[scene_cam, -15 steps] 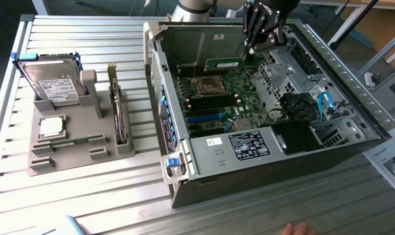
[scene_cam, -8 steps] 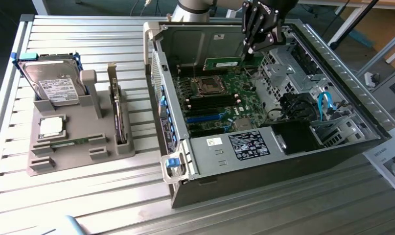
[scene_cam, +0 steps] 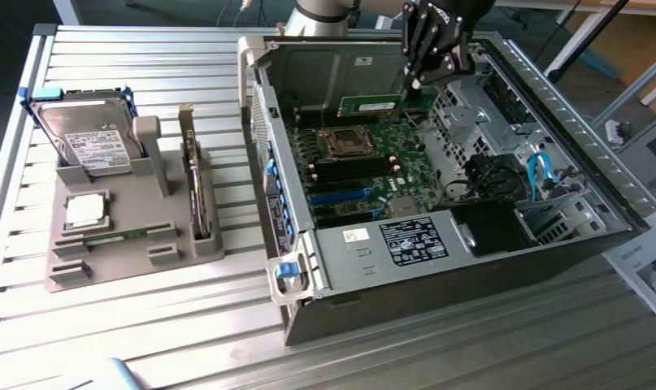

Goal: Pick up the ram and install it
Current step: 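Insert the ram into the slot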

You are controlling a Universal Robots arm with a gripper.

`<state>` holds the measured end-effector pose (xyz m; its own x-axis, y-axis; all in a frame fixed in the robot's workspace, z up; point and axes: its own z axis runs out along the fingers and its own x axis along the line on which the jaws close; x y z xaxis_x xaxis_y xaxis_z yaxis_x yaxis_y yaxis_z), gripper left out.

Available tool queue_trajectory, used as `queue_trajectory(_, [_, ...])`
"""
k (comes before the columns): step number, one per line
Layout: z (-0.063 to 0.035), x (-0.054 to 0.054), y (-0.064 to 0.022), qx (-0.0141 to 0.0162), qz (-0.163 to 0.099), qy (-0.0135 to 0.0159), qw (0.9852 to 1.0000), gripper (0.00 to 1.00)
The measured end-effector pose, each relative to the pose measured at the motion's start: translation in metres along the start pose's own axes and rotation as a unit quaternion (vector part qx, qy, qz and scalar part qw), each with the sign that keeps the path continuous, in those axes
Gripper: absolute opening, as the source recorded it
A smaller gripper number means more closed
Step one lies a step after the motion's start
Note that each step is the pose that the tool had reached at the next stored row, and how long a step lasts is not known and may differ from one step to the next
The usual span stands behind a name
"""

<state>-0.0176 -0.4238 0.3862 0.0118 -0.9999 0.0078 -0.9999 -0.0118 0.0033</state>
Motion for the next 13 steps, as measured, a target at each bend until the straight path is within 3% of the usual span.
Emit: queue_trajectory(13, [0.0029,-0.013,-0.0044,0.0,0.0,-0.0001,1.0,0.12])
